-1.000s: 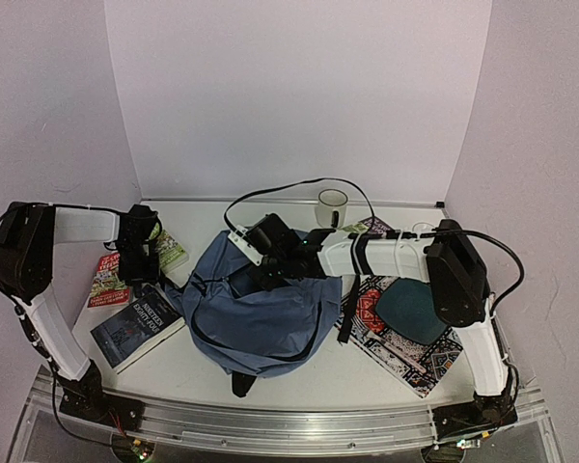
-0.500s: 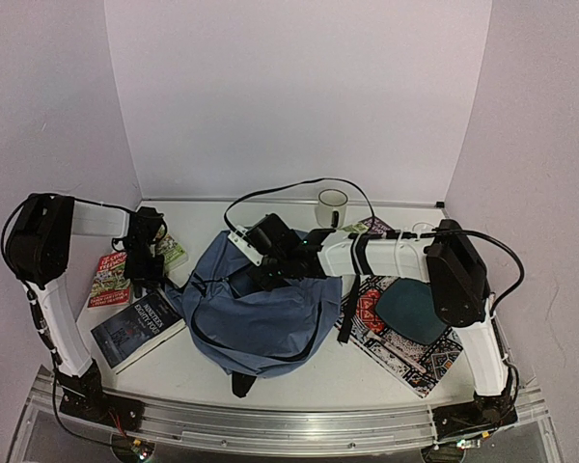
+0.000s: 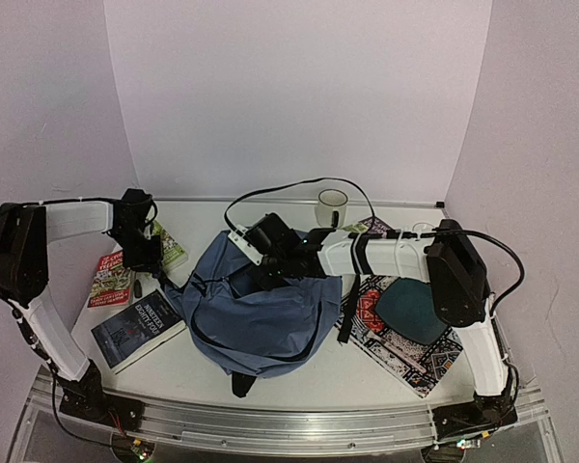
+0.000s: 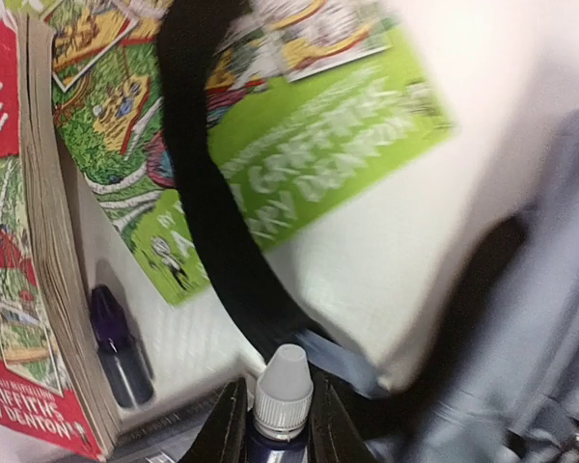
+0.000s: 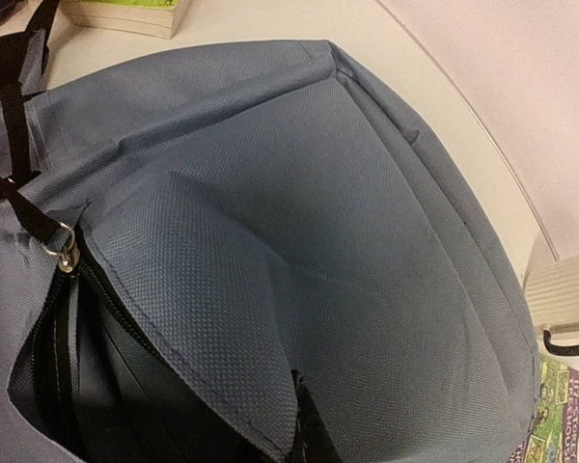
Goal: Pack the student bag
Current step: Place the seal in the lower front pocket of the bag.
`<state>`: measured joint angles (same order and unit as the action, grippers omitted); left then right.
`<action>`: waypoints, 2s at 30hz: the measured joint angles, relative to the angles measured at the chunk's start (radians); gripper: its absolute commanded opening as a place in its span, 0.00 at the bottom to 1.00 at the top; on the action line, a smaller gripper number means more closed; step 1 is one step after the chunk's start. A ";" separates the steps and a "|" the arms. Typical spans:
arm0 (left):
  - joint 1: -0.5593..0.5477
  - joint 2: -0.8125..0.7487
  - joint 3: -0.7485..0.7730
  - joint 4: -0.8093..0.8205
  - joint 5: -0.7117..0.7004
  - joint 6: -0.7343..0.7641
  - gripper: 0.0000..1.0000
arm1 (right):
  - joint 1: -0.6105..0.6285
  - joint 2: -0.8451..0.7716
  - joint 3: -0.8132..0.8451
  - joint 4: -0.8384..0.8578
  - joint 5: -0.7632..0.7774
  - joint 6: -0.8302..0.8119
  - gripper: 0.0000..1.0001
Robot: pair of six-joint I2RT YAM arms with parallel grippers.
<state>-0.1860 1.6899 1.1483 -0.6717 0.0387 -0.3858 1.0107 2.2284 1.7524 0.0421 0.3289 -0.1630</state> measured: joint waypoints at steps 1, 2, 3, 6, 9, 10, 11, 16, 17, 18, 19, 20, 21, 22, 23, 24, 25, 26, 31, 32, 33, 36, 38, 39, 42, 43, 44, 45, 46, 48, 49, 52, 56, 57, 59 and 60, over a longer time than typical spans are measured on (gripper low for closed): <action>0.000 -0.029 -0.005 0.000 0.026 -0.015 0.04 | 0.000 0.000 0.003 -0.003 0.000 0.004 0.00; 0.000 -0.055 -0.011 0.000 0.048 -0.032 0.04 | 0.000 0.000 0.007 -0.007 0.001 0.007 0.00; 0.000 -0.082 -0.020 0.001 0.077 -0.048 0.04 | 0.000 0.000 0.010 -0.012 0.001 0.012 0.00; 0.000 -0.156 -0.054 0.002 0.151 -0.107 0.04 | 0.000 0.000 0.018 -0.022 0.000 0.032 0.00; -0.001 -0.230 -0.096 0.013 0.243 -0.174 0.04 | 0.000 0.000 0.026 -0.034 -0.001 0.055 0.00; -0.003 -0.252 -0.107 0.021 0.271 -0.200 0.04 | 0.000 0.000 0.029 -0.036 -0.001 0.063 0.00; -0.008 -0.272 -0.115 0.027 0.297 -0.223 0.05 | 0.000 0.000 0.034 -0.041 0.000 0.073 0.00; -0.092 -0.330 -0.168 0.101 0.384 -0.342 0.05 | 0.000 0.000 0.057 -0.068 -0.001 0.118 0.00; -0.121 -0.332 -0.179 0.118 0.397 -0.364 0.05 | 0.000 0.000 0.060 -0.073 -0.002 0.128 0.00; -0.158 -0.332 -0.192 0.142 0.410 -0.391 0.05 | 0.000 0.000 0.063 -0.076 -0.004 0.139 0.00; -0.191 -0.332 -0.205 0.164 0.419 -0.415 0.05 | 0.000 0.000 0.065 -0.079 -0.006 0.147 0.00; -0.217 -0.331 -0.215 0.181 0.429 -0.436 0.04 | 0.000 0.000 0.067 -0.081 -0.008 0.153 0.00; -0.249 -0.331 -0.225 0.204 0.439 -0.463 0.04 | 0.000 0.000 0.068 -0.081 -0.009 0.160 0.00; -0.270 -0.330 -0.232 0.227 0.445 -0.486 0.04 | 0.000 0.000 0.069 -0.082 -0.011 0.165 0.00; -0.289 -0.330 -0.238 0.249 0.452 -0.509 0.04 | 0.000 0.000 0.069 -0.083 -0.013 0.170 0.00; -0.298 -0.329 -0.241 0.266 0.457 -0.524 0.04 | 0.000 0.000 0.071 -0.085 -0.017 0.175 0.00; -0.306 -0.325 -0.242 0.289 0.459 -0.542 0.04 | 0.000 0.000 0.074 -0.088 -0.021 0.180 0.00; -0.314 -0.319 -0.243 0.311 0.461 -0.558 0.04 | 0.000 0.000 0.077 -0.091 -0.026 0.184 0.00; -0.357 -0.273 -0.248 0.417 0.460 -0.627 0.03 | 0.000 0.000 0.090 -0.097 -0.048 0.204 0.00; -0.368 -0.263 -0.251 0.438 0.460 -0.641 0.02 | 0.000 0.000 0.092 -0.098 -0.053 0.208 0.00; -0.378 -0.252 -0.254 0.458 0.460 -0.653 0.02 | 0.000 0.000 0.093 -0.098 -0.056 0.212 0.00; -0.404 -0.204 -0.256 0.517 0.457 -0.691 0.01 | 0.000 0.000 0.093 -0.099 -0.071 0.222 0.00; -0.416 -0.168 -0.256 0.559 0.454 -0.715 0.00 | 0.000 0.000 0.094 -0.099 -0.083 0.230 0.00; -0.420 -0.151 -0.256 0.578 0.452 -0.727 0.00 | 0.000 0.000 0.094 -0.099 -0.088 0.235 0.00; -0.425 -0.105 -0.256 0.637 0.429 -0.768 0.01 | -0.001 0.000 0.095 -0.099 -0.101 0.246 0.00; -0.425 -0.090 -0.255 0.653 0.419 -0.784 0.03 | -0.001 0.000 0.095 -0.099 -0.105 0.250 0.00; -0.425 -0.078 -0.254 0.665 0.409 -0.797 0.06 | 0.000 0.000 0.096 -0.099 -0.109 0.254 0.00; -0.425 -0.069 -0.254 0.678 0.400 -0.813 0.09 | 0.000 0.000 0.096 -0.099 -0.113 0.258 0.00; -0.425 -0.060 -0.254 0.691 0.392 -0.826 0.14 | 0.000 0.000 0.097 -0.099 -0.116 0.261 0.00; -0.425 -0.047 -0.254 0.714 0.377 -0.854 0.22 | 0.000 0.000 0.098 -0.099 -0.121 0.266 0.00; -0.425 -0.044 -0.254 0.722 0.372 -0.865 0.27 | -0.001 0.000 0.098 -0.098 -0.122 0.268 0.00; -0.426 -0.036 -0.254 0.739 0.361 -0.885 0.34 | -0.001 0.000 0.098 -0.098 -0.123 0.270 0.00; -0.427 -0.034 -0.252 0.752 0.358 -0.898 0.40 | -0.002 0.000 0.098 -0.098 -0.125 0.271 0.00; -0.427 -0.034 -0.251 0.753 0.358 -0.896 0.41 | -0.002 0.000 0.098 -0.098 -0.125 0.271 0.00; -0.428 -0.034 -0.251 0.752 0.358 -0.896 0.41 | -0.003 0.000 0.098 -0.098 -0.125 0.271 0.00; -0.428 -0.034 -0.251 0.752 0.358 -0.894 0.42 | -0.003 0.000 0.098 -0.098 -0.125 0.271 0.00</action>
<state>-0.6136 1.6554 0.8970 0.0804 0.3965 -1.2800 1.0080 2.2284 1.8507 -0.0555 0.2039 0.1078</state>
